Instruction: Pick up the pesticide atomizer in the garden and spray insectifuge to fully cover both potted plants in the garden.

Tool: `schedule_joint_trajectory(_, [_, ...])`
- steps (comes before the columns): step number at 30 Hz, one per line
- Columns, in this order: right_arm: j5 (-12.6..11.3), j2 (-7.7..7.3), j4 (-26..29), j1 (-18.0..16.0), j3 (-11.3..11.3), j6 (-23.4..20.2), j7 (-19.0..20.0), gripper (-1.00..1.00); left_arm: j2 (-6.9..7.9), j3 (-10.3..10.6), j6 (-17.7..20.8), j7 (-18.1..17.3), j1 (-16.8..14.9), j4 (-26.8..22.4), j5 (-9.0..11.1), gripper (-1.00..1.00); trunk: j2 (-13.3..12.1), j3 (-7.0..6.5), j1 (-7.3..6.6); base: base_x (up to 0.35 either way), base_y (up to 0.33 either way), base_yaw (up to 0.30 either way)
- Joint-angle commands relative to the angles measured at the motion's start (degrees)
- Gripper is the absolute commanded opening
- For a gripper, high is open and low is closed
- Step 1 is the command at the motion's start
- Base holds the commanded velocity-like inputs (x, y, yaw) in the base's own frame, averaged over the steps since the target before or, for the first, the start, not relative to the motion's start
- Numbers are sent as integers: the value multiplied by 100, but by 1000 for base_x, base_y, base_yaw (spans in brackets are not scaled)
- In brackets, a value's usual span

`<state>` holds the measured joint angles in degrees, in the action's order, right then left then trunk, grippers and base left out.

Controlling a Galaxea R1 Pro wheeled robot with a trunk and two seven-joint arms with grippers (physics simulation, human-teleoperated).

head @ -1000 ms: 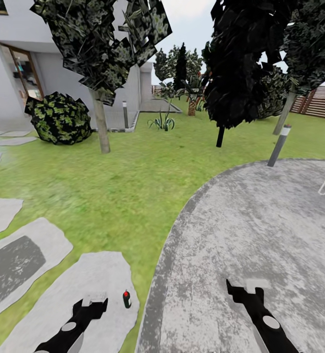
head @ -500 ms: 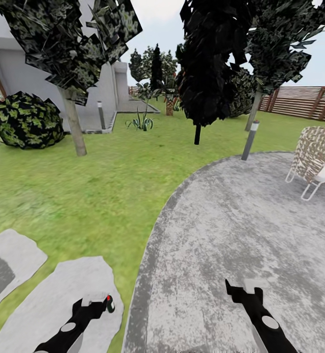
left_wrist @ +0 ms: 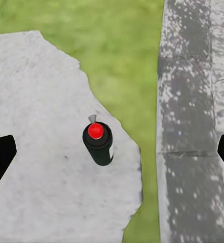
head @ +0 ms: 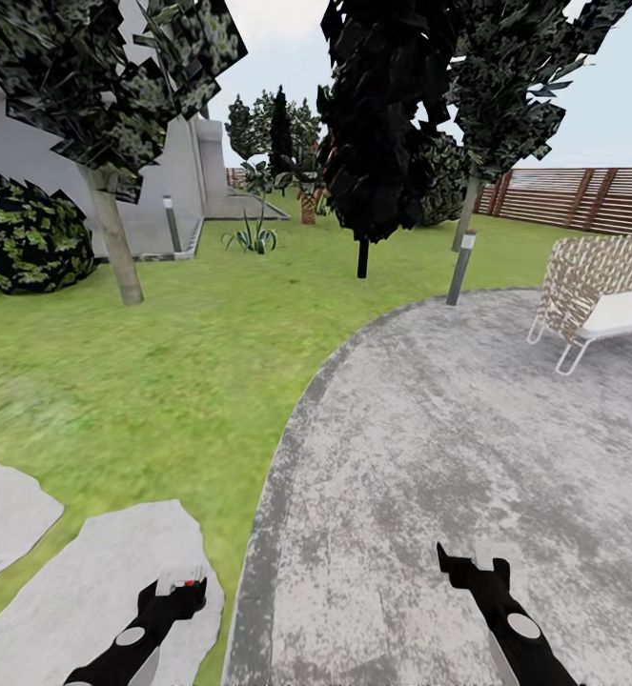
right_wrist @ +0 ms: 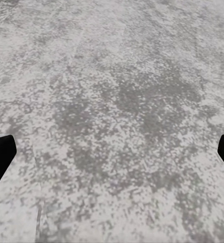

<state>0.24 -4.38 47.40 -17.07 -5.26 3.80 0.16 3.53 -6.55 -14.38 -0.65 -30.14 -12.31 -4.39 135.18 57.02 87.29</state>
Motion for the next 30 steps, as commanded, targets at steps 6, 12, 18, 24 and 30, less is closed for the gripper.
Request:
schedule_joint_trajectory(6, [3,-1,-2,-3,-1,16,2,100,-2,-63,-21,-5,-8,-5,-37,100,124,59,65,0,0,-1])
schedule_joint_trajectory(12, [4,-9,-3,-3,-3,16,2,100,-2,-70,-368,27,-3,10,-33,100,124,59,65,16,0,0])
schedule_joint_trajectory(18, [3,-18,10,-3,-2,16,9,100,-2,-82,-589,78,-1,16,-27,100,124,59,65,266,0,16])
schedule_joint_trajectory(24, [-5,-12,21,-4,-1,16,10,100,-2,-81,-614,82,-2,18,-20,100,124,59,65,229,0,180])
schedule_joint_trajectory(30, [-4,-10,23,-3,-1,16,10,100,-10,-79,-620,78,-4,11,-18,100,124,59,65,23,0,33])
